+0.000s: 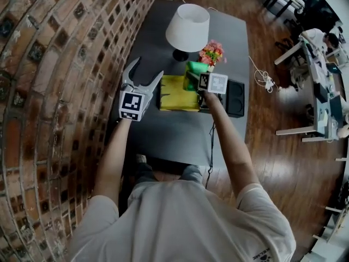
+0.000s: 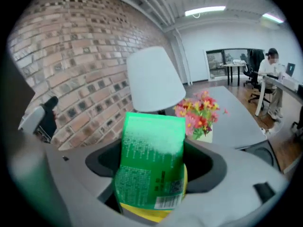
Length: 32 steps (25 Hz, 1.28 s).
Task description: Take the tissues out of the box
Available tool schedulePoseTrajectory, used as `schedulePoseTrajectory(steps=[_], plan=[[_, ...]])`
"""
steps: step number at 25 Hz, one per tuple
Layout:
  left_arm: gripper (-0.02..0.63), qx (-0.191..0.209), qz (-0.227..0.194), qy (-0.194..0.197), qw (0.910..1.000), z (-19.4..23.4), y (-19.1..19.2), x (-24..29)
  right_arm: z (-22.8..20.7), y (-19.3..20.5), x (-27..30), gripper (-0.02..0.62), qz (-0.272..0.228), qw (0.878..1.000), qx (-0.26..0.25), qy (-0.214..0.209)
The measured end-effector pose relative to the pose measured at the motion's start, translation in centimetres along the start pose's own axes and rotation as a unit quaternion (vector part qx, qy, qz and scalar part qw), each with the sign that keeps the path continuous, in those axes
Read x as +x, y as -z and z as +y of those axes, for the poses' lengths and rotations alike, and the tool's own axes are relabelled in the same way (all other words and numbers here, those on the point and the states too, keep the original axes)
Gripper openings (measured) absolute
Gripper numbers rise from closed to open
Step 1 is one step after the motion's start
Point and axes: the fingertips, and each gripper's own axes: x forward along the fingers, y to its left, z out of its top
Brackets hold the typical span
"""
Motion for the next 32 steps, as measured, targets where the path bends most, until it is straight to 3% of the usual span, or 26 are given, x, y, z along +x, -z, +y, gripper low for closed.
schedulePoseTrajectory(steps=[4, 8, 16, 21, 23, 27, 32], plan=[[0.341, -0.009, -0.009, 0.012, 0.9999, -1.4, -2.1, -0.1, 0.6, -3.6, -5.6, 0.413, -0.099, 0.994, -0.032, -0.016], [0.342, -0.02, -0.014, 0.031, 0.9992, -4.5, -3.9, -1.3, 1.5, -4.6, -12.7, 0.413, -0.185, 0.981, -0.051, -0.014], [0.342, -0.031, -0.043, 0.046, 0.9975, -8.9, -7.0, -3.8, 2.8, -2.9, -23.8, 0.413, -0.311, 0.944, -0.096, 0.055], [0.341, -0.038, -0.043, 0.035, 0.9977, -9.7, -7.1, -5.2, 3.0, -0.6, -28.0, 0.413, -0.361, 0.914, -0.136, 0.124], [0.341, -0.045, -0.037, 0.031, 0.9978, -9.7, -6.3, -5.9, 3.3, 0.2, -29.1, 0.413, -0.377, 0.906, -0.136, 0.134], [0.341, -0.063, -0.041, 0.022, 0.9969, -9.9, -6.1, -7.4, 3.6, 1.7, -30.8, 0.413, -0.402, 0.897, -0.117, 0.142], [0.341, -0.061, -0.049, 0.019, 0.9967, -10.3, -6.8, -7.9, 3.2, 2.4, -31.4, 0.413, -0.403, 0.895, -0.113, 0.154]])
